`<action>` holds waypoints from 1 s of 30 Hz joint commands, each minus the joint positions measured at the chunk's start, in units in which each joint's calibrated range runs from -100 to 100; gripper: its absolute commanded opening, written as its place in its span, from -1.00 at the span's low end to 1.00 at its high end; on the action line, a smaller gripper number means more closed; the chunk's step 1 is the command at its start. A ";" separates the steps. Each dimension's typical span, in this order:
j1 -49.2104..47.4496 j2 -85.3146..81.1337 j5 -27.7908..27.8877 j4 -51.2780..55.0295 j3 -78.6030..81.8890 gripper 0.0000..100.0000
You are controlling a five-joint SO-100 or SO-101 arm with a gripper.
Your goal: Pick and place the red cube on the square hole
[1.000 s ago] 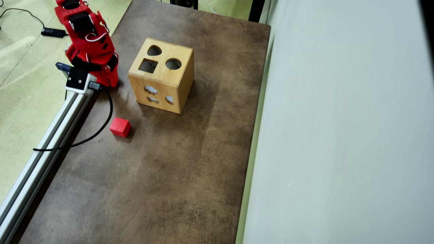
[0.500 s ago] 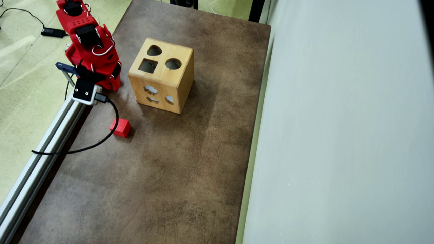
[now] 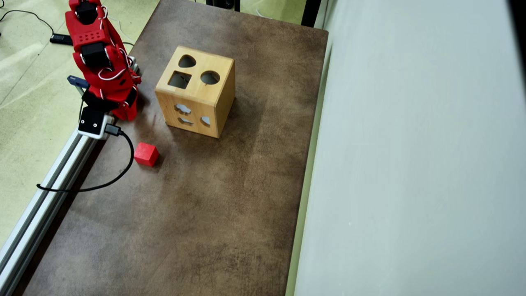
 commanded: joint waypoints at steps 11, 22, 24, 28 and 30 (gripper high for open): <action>0.08 -0.33 0.39 -0.84 -0.35 -0.86; 1.49 -0.16 -0.10 -1.64 -1.24 -0.83; 1.49 -0.16 -0.15 -1.64 -1.24 -0.75; 1.49 -0.16 -0.15 -1.64 -0.44 -0.41; 1.49 -0.16 -0.15 -1.48 -0.44 -0.22</action>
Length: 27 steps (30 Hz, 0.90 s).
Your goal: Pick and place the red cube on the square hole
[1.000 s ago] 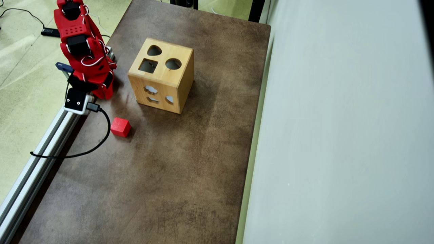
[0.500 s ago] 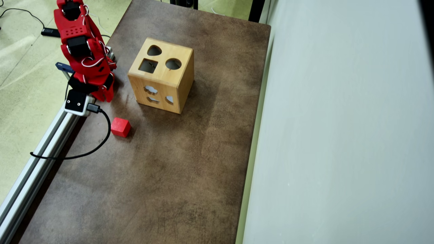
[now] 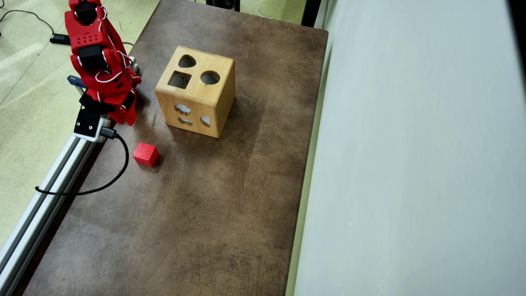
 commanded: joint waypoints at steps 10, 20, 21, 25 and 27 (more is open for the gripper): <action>0.13 -0.33 0.15 0.29 -0.26 0.17; 0.13 10.71 0.49 -0.52 -0.97 0.17; 0.13 11.65 0.49 -0.52 -0.97 0.17; 0.13 16.40 0.49 -0.52 -0.17 0.17; 0.20 18.95 0.44 -0.60 -0.08 0.17</action>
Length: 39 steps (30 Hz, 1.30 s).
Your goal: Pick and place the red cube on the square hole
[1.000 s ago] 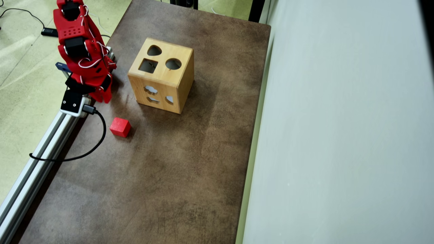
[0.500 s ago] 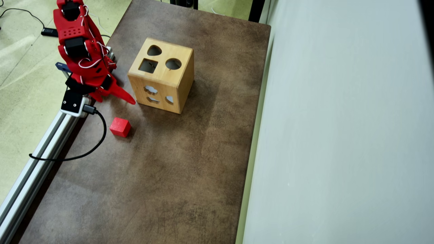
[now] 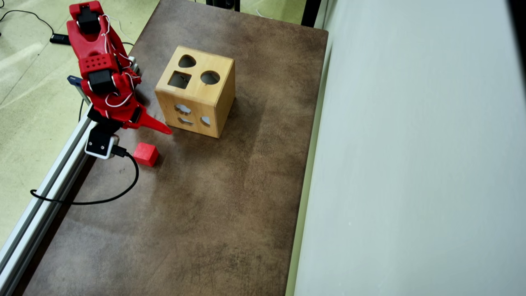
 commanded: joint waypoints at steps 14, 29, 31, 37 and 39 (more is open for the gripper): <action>0.13 13.80 0.34 -8.64 -0.17 0.17; 1.54 15.84 4.84 -9.28 -0.17 0.17; 2.28 16.78 5.67 -9.28 -0.17 0.17; 3.32 17.46 6.50 -9.44 -0.88 0.17; 3.10 17.54 6.50 -9.68 -0.80 0.17</action>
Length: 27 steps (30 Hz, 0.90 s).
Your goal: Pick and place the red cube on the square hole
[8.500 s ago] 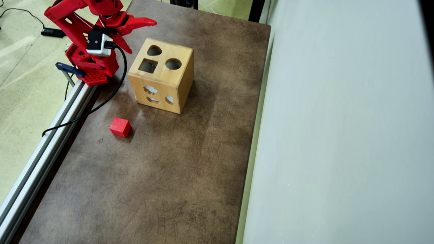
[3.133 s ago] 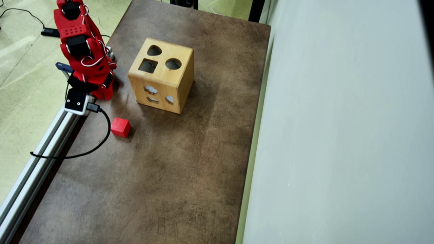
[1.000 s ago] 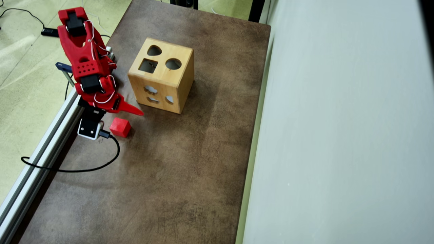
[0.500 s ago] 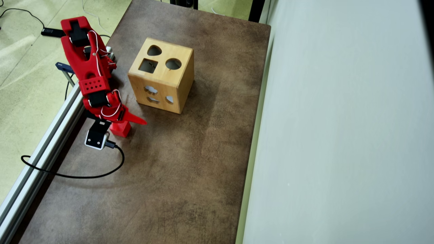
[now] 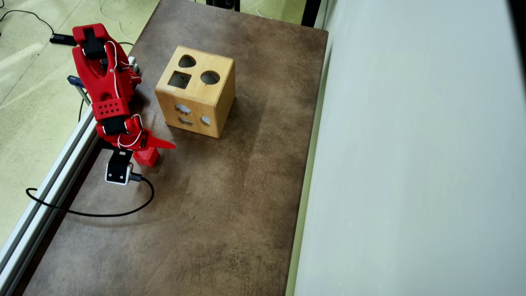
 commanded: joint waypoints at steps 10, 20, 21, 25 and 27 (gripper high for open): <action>-0.72 2.46 0.24 -7.96 -0.35 0.17; -0.87 5.52 0.24 -8.04 -0.44 0.17; -0.87 5.52 0.24 -8.04 -0.44 0.17; -2.43 5.52 0.24 -8.04 -0.44 0.15; -2.73 5.52 0.24 -8.04 -0.44 0.09</action>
